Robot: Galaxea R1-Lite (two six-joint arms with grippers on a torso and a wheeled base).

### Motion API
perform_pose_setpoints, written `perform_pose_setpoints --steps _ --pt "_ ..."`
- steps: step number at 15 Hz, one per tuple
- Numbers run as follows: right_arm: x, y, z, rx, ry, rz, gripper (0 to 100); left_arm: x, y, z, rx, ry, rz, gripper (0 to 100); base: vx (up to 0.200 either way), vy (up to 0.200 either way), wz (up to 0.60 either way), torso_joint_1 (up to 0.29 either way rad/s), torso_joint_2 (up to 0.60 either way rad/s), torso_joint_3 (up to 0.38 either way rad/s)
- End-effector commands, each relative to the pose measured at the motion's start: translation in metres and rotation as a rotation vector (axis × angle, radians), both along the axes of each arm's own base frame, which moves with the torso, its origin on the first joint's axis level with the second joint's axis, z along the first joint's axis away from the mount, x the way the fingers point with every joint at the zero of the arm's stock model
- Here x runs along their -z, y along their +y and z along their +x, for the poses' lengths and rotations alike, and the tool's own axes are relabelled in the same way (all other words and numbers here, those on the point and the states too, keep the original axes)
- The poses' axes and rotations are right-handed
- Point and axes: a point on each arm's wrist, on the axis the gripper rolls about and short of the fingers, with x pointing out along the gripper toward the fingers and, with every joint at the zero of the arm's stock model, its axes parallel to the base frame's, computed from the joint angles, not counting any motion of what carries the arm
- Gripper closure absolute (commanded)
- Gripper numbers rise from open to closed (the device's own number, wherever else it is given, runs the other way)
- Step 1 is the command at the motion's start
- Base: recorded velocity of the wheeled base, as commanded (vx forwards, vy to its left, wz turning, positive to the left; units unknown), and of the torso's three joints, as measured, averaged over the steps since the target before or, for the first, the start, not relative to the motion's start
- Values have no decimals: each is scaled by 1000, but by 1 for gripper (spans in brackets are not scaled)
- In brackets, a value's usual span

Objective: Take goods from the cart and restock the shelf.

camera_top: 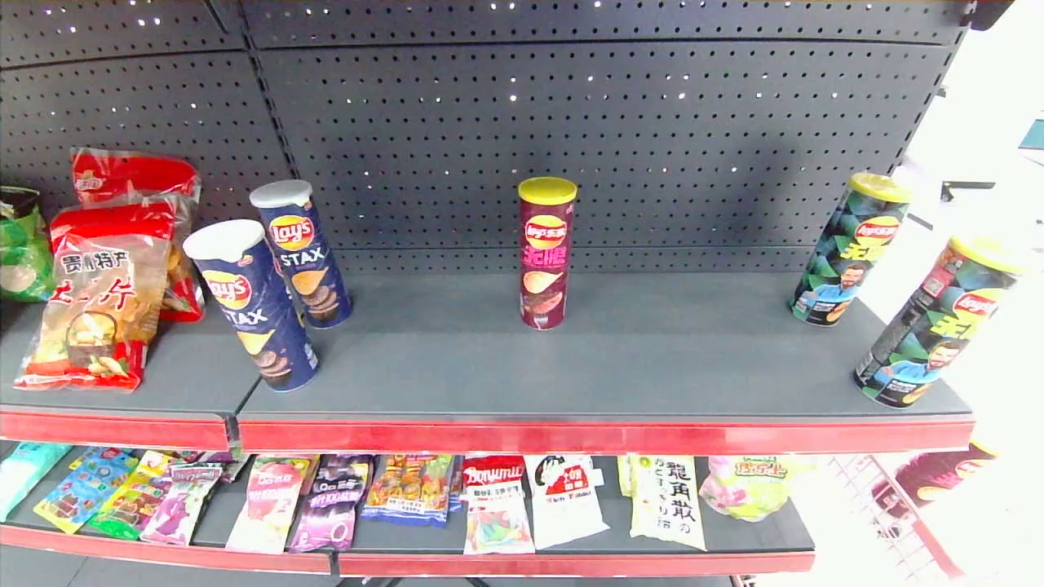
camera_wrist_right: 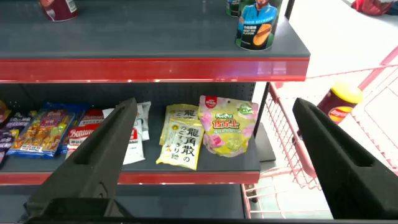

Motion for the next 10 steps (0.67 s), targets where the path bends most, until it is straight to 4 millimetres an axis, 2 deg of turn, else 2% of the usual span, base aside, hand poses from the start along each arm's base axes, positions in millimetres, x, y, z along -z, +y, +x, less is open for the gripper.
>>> perform_pose_setpoints --steps 1,10 --pt "0 0 0 -1 2 -1 0 0 0 0 0 1 1 0 0 -200 0 -2 2 12" --pt "0 0 0 -3 1 -1 0 0 0 0 -1 1 -1 0 0 -200 0 8 3 4"
